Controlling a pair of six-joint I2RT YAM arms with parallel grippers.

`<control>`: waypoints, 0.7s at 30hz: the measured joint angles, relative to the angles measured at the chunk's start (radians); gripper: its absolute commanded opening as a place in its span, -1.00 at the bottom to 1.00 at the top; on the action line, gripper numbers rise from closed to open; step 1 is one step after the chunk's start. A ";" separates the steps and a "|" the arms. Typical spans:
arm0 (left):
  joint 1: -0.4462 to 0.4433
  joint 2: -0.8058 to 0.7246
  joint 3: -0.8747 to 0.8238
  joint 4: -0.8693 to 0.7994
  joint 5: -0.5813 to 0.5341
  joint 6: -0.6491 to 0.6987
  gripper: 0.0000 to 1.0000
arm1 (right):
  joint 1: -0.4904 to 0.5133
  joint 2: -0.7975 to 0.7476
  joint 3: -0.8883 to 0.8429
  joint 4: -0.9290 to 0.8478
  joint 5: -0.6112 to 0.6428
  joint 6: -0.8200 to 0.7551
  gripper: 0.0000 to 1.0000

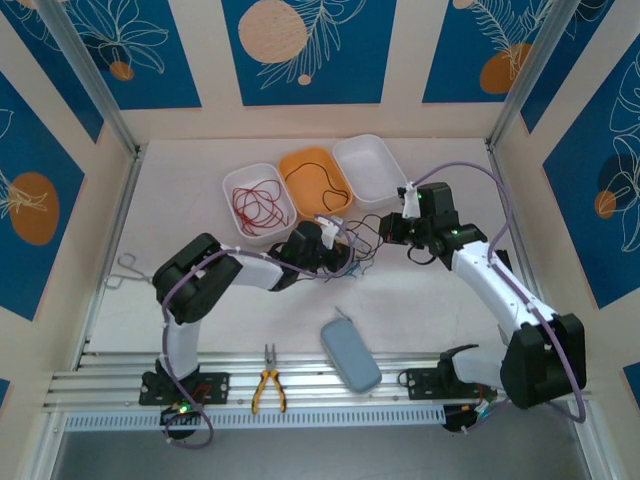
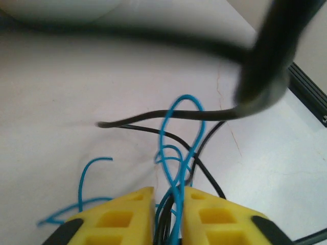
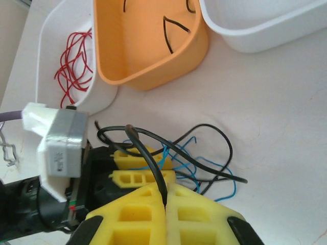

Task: Untangle the cables

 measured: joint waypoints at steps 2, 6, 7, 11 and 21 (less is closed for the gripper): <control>0.002 0.000 0.000 -0.002 -0.004 -0.006 -0.81 | 0.007 -0.027 0.013 -0.027 0.015 0.000 -1.00; 0.008 0.000 0.000 -0.004 -0.009 -0.024 -0.98 | 0.014 -0.082 0.055 -0.094 0.053 -0.001 -1.00; 0.010 0.001 0.000 -0.003 -0.009 -0.026 -1.00 | 0.015 -0.095 0.067 -0.109 0.063 -0.001 -1.00; 0.013 0.001 -0.001 -0.003 -0.011 -0.037 -1.00 | 0.016 -0.154 0.126 -0.182 0.117 -0.008 -1.00; 0.024 -0.006 -0.032 0.022 0.010 -0.053 0.07 | 0.015 -0.298 0.183 -0.297 0.217 -0.011 -1.00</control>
